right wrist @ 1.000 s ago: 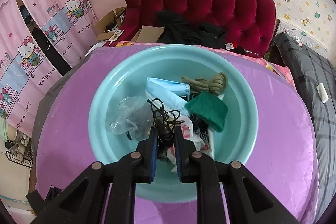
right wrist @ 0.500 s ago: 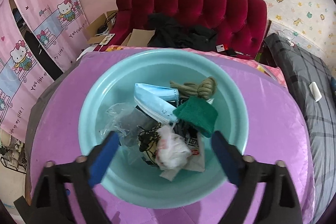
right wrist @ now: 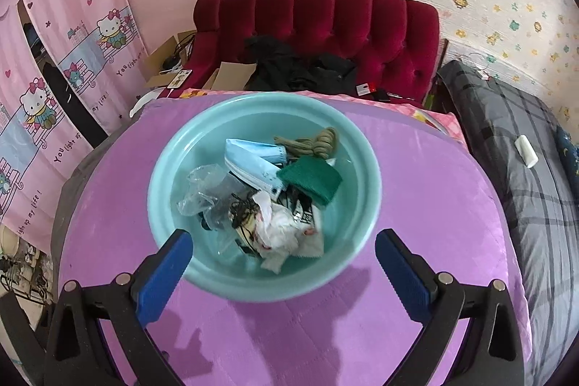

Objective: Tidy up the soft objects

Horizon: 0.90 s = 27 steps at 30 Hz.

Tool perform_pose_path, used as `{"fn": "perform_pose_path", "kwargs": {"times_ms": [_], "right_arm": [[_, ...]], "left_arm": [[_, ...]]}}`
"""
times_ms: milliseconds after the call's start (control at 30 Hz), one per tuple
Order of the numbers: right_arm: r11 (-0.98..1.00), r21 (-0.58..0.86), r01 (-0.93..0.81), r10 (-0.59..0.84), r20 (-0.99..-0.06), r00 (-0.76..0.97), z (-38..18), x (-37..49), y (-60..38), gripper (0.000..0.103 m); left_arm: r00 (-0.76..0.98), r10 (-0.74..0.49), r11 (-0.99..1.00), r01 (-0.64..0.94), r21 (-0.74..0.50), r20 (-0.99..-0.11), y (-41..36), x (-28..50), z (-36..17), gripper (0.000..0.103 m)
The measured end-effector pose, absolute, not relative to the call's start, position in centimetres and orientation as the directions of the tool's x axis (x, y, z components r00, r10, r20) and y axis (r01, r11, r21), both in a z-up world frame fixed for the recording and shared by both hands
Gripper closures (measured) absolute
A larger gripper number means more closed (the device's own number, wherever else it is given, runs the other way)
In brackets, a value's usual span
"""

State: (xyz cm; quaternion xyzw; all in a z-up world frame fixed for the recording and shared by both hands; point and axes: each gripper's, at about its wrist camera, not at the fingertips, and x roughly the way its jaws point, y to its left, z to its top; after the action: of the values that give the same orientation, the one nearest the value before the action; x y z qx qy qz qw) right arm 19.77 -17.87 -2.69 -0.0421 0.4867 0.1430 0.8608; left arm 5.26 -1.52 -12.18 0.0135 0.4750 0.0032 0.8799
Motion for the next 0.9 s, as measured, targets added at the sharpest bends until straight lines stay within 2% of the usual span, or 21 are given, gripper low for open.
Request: {"fn": "perform_pose_path", "kwargs": {"times_ms": [900], "right_arm": [[0.971, 0.07, -0.228, 0.177, -0.852, 0.492, 2.9, 9.3, -23.7, 0.0]], "left_arm": [[0.615, 0.035, 0.995, 0.056, 0.088, -0.788, -4.8, 1.9, -2.8, 0.0]]}}
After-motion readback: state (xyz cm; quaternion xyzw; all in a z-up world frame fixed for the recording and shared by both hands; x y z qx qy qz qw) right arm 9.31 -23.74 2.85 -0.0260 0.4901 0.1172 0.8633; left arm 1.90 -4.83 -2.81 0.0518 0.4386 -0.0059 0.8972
